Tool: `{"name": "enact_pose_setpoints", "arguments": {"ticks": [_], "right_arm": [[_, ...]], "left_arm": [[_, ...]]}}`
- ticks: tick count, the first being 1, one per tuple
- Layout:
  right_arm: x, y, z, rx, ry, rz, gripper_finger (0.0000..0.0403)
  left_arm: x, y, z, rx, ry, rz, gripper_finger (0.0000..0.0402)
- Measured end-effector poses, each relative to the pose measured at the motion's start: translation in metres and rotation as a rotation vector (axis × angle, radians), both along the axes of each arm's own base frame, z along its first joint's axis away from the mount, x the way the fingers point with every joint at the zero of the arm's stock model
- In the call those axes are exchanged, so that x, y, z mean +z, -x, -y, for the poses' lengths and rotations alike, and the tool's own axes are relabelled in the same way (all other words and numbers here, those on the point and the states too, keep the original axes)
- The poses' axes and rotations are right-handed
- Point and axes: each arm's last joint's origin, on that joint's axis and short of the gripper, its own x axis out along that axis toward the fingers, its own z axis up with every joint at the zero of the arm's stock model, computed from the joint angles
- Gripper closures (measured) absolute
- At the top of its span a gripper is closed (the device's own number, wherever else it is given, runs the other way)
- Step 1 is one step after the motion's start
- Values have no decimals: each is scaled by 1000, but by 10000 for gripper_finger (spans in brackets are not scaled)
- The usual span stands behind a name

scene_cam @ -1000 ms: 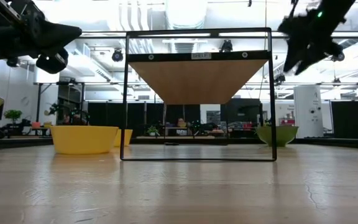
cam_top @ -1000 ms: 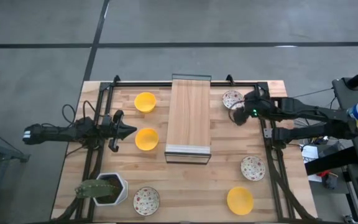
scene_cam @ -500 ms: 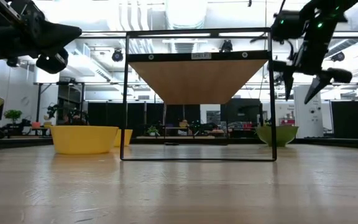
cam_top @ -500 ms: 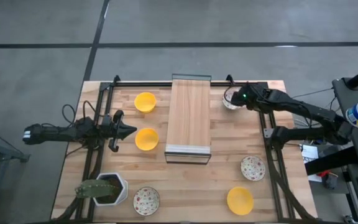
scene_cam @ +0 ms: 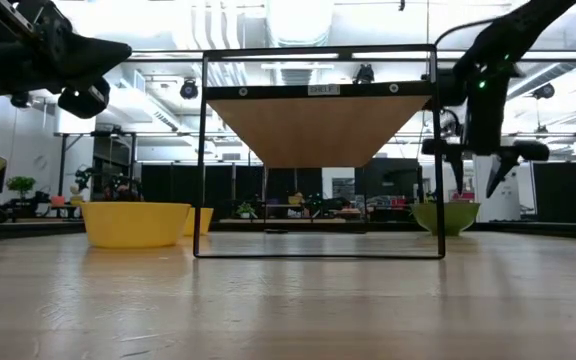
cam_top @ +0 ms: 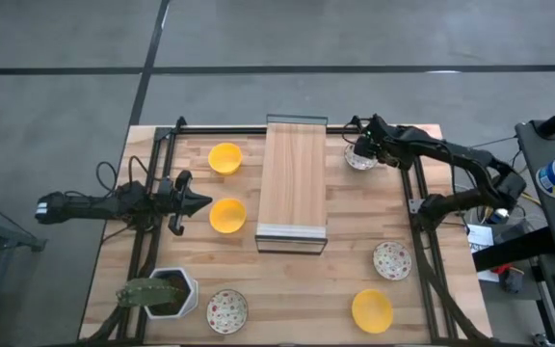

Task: Pick & Place Mini bowls
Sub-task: Put the top white patterned bowl on the shelf

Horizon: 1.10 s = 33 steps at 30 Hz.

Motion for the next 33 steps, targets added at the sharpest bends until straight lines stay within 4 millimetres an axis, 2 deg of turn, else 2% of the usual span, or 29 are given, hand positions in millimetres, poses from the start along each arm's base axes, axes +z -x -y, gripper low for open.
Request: {"name": "enact_pose_setpoints", "arguments": {"ticks": [6, 11, 17, 21, 26, 33], "right_arm": [[-20, 4, 19, -41, -71, -37, 216], [-32, 2, 28, 8, -117, -23, 242], [-36, 1, 30, 78, -122, -51, 315], [-28, 0, 30, 101, -90, -21, 381], [-18, 6, 24, 109, -60, -25, 390], [9, 11, 16, 113, 35, 60, 392]], "left_arm": [[0, 0, 0, 0, 0, 0, 402], [0, 0, 0, 1, 0, 0, 402], [0, 0, 0, 1, 0, 0, 402], [0, 0, 0, 0, 0, 0, 402], [0, 0, 0, 0, 0, -1, 402], [0, 0, 0, 0, 0, -3, 402]]}}
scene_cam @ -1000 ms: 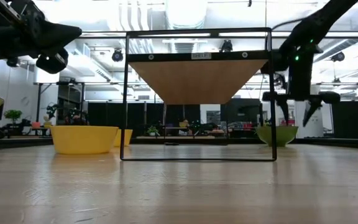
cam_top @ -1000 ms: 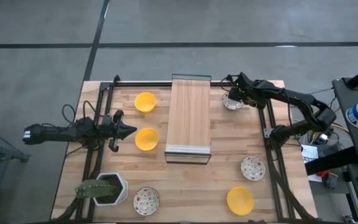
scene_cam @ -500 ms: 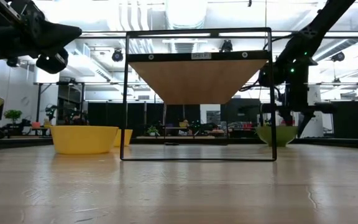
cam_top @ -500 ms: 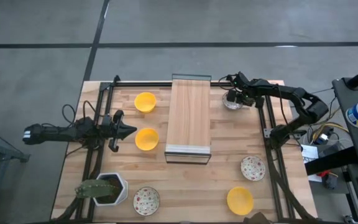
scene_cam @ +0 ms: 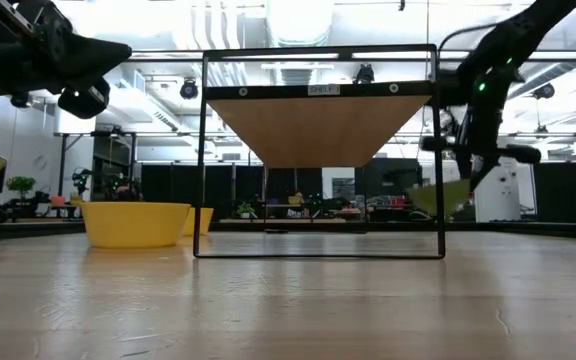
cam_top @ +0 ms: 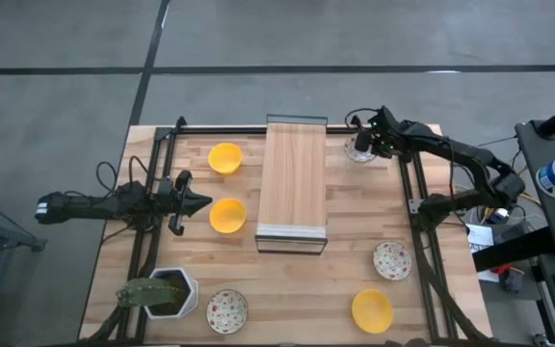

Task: Pick & Place Mini bowls
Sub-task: Put the top white patterned bowl on the shelf

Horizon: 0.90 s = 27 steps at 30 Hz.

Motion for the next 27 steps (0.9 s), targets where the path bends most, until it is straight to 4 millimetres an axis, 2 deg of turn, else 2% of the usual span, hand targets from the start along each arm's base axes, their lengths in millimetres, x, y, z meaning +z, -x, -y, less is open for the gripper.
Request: {"name": "enact_pose_setpoints", "arguments": {"ticks": [8, 11, 15, 20, 27], "right_arm": [[47, 17, -27, 7, 119, 241, 393], [62, 22, -38, -12, 138, 383, 392], [80, 22, -50, 29, 141, 492, 392], [109, 8, -57, 84, 169, 576, 391], [145, -35, -55, 236, 161, 605, 391]], "left_arm": [[0, 0, 0, 0, 0, 0, 402], [0, 0, 0, 0, 0, 0, 402], [0, 0, 0, 0, 0, 0, 402], [0, 0, 0, 0, 0, 0, 402], [0, 0, 0, 0, 0, 0, 402]]}}
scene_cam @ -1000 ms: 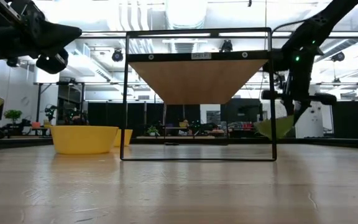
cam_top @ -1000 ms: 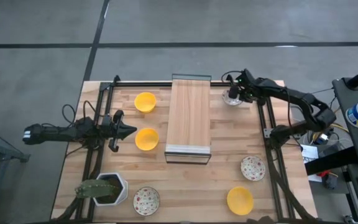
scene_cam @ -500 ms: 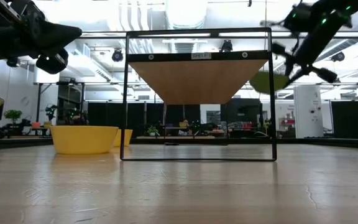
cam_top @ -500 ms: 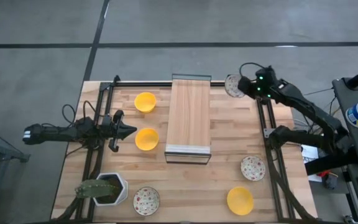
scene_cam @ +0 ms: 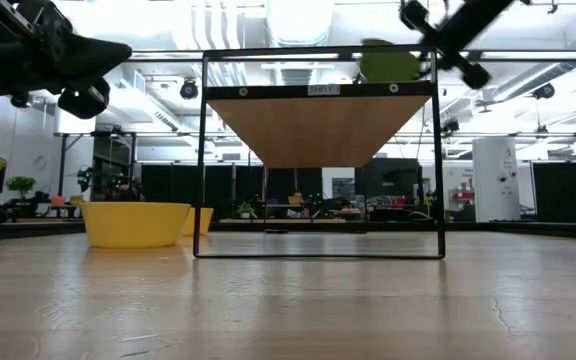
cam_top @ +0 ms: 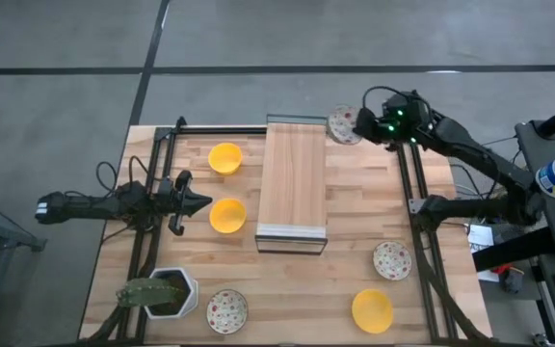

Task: Pick & Place Mini bowls
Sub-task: Put the top white patterned bowl on the shelf

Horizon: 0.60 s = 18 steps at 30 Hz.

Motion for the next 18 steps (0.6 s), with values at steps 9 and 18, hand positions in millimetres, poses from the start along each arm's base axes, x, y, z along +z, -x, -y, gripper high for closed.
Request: {"name": "enact_pose_setpoints", "arguments": {"ticks": [9, 18], "right_arm": [[26, -69, 21, 185, 46, -56, 390], [11, -121, 43, 325, -4, -182, 390]], "left_arm": [[0, 0, 0, 0, 0, 0, 402], [0, 0, 0, 0, 0, 0, 402]]}}
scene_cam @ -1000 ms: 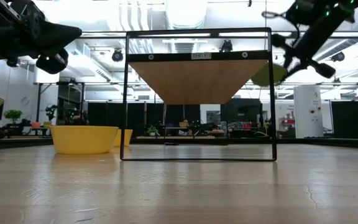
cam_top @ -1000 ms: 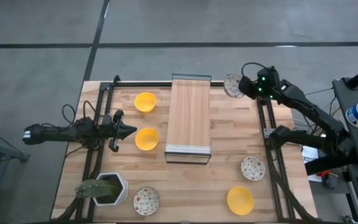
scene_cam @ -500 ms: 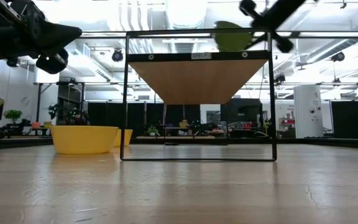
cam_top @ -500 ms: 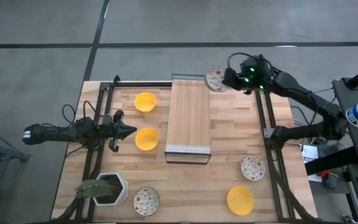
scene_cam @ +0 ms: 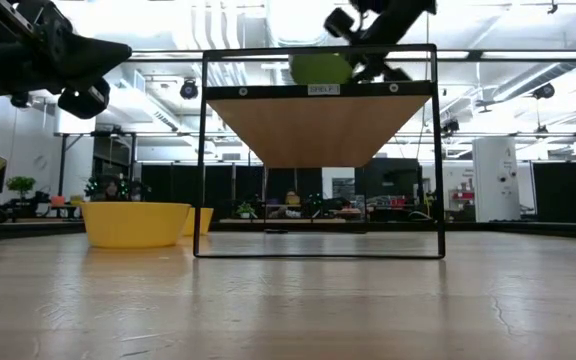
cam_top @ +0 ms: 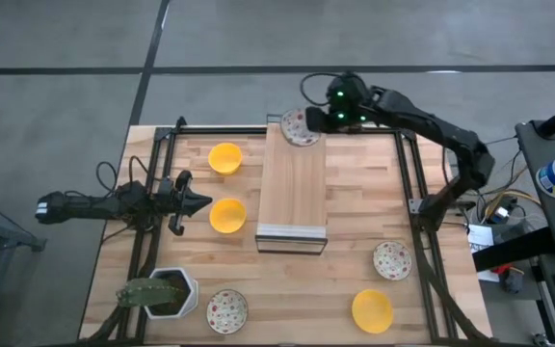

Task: Pick & Place Mini bowls
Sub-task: Put the top white patterned bowl on the shelf

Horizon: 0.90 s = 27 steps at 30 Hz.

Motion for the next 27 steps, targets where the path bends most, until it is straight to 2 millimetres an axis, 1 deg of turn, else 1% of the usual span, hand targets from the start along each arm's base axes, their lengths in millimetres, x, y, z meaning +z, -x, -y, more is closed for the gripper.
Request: {"name": "enact_pose_setpoints", "arguments": {"ticks": [2, 5, 9, 14, 20, 27], "right_arm": [[-5, -9, 4, 15, -1, -20, 390], [-18, -20, 10, 33, -26, -82, 390], [-33, -28, 16, 59, -35, -161, 390], [-49, -36, 21, 69, -52, -198, 390], [-55, -37, 23, 72, -19, -236, 390], [-57, -35, 23, 62, 10, -281, 390]], "left_arm": [[0, 0, 0, 0, 0, 0, 402], [0, 0, 0, 0, 0, 0, 402], [0, 0, 0, 0, 0, 0, 402], [0, 0, 0, 0, 0, 0, 402], [0, 0, 0, 0, 0, 0, 402], [0, 0, 0, 0, 0, 0, 402]]}}
